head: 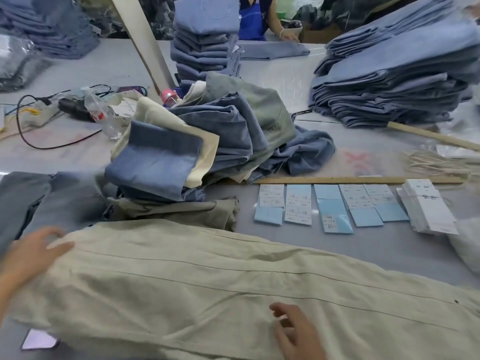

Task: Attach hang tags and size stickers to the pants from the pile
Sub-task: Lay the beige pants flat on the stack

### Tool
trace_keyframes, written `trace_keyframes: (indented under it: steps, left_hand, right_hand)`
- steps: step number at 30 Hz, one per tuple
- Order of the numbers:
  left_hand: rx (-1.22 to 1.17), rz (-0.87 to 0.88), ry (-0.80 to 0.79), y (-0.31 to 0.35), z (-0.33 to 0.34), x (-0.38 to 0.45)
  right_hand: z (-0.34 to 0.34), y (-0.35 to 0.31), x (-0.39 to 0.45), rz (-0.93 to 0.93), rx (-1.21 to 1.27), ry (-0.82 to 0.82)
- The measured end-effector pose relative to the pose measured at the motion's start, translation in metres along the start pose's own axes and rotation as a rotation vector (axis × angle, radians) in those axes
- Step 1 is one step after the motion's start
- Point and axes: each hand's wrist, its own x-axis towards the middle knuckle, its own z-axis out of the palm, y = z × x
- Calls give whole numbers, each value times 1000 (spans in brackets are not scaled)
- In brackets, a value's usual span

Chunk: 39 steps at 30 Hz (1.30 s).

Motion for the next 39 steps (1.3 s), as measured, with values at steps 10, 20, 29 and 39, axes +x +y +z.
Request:
trace_keyframes:
  steps: [10, 20, 29, 39]
  left_hand:
    - [68, 324, -93, 202, 41, -222]
    - [683, 692, 165, 189, 153, -370]
    - [413, 175, 324, 95, 12, -302]
    - [-33, -2, 436, 83, -64, -268]
  right_hand:
    - [52, -58, 32, 272, 321, -389]
    - [58, -91, 86, 625, 840, -254]
    - [111, -235, 119, 149, 681, -437]
    - [215, -358, 167, 110, 614, -497]
